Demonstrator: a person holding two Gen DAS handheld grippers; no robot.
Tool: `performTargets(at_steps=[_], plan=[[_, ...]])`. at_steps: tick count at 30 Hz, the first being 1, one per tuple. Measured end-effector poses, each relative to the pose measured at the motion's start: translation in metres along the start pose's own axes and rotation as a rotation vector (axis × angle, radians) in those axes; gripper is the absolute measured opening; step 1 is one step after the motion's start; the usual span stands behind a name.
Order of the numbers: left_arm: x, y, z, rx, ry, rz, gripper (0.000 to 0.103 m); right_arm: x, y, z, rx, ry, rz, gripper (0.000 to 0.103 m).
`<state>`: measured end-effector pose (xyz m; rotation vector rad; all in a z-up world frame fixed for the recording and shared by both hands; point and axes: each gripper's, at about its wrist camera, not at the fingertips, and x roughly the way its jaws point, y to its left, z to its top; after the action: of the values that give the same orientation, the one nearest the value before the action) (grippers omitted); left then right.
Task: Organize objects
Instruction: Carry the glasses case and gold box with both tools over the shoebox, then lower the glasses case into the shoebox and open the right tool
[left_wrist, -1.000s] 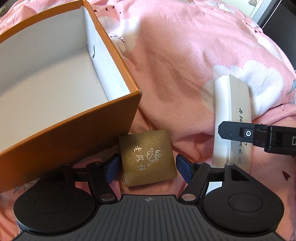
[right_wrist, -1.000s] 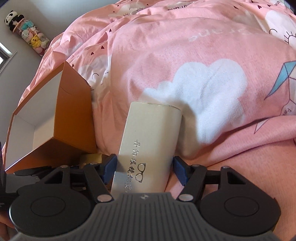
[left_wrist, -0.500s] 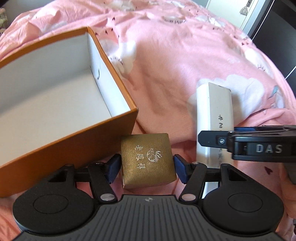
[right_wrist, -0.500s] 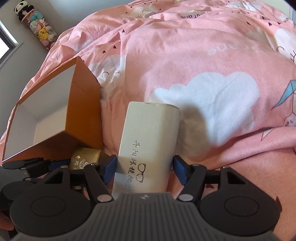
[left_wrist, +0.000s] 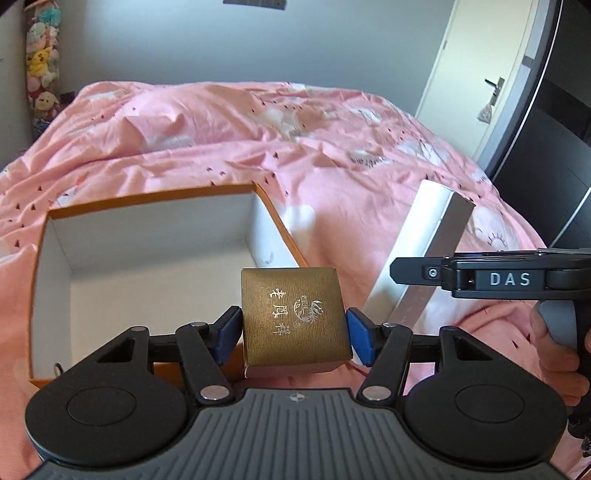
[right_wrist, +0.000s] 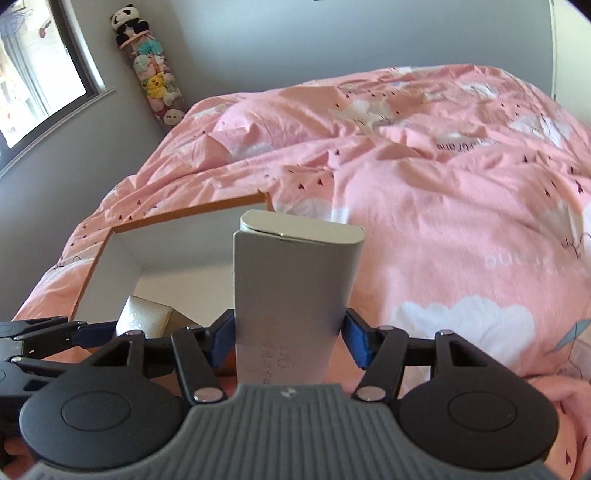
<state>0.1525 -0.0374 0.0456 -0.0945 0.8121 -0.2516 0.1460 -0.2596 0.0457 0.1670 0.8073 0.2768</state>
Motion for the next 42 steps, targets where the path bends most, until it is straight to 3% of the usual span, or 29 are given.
performTargets(at_steps=[4, 8, 11, 19, 25, 31, 34, 38, 42], plan=[[-0.005, 0.028, 0.016, -0.018, -0.053, 0.073, 0.070, -0.006, 0.029, 0.025, -0.061, -0.056, 0.053, 0.063], [0.009, 0.053, 0.026, -0.028, -0.057, 0.115, 0.070, 0.016, 0.062, 0.047, -0.133, -0.073, 0.061, 0.063], [0.022, 0.069, 0.028, -0.030, -0.053, 0.136, 0.070, 0.052, 0.082, 0.055, -0.179, -0.002, 0.057, 0.063], [0.053, 0.108, 0.021, -0.083, 0.009, 0.163, 0.070, 0.147, 0.101, 0.040, -0.282, 0.295, 0.008, 0.063], [0.072, 0.122, 0.020, -0.118, 0.052, 0.162, 0.070, 0.191, 0.113, 0.030, -0.356, 0.423, -0.036, 0.063], [0.088, 0.132, 0.020, -0.150, 0.085, 0.155, 0.070, 0.222, 0.119, 0.034, -0.377, 0.490, -0.050, 0.063], [0.093, 0.135, 0.018, -0.156, 0.097, 0.153, 0.070, 0.235, 0.124, 0.034, -0.407, 0.519, -0.097, 0.064], [0.100, 0.138, 0.017, -0.164, 0.117, 0.144, 0.070, 0.243, 0.130, 0.028, -0.503, 0.532, -0.148, 0.064], [0.104, 0.141, 0.017, -0.166, 0.129, 0.140, 0.070, 0.244, 0.128, 0.028, -0.535, 0.565, -0.141, 0.064]])
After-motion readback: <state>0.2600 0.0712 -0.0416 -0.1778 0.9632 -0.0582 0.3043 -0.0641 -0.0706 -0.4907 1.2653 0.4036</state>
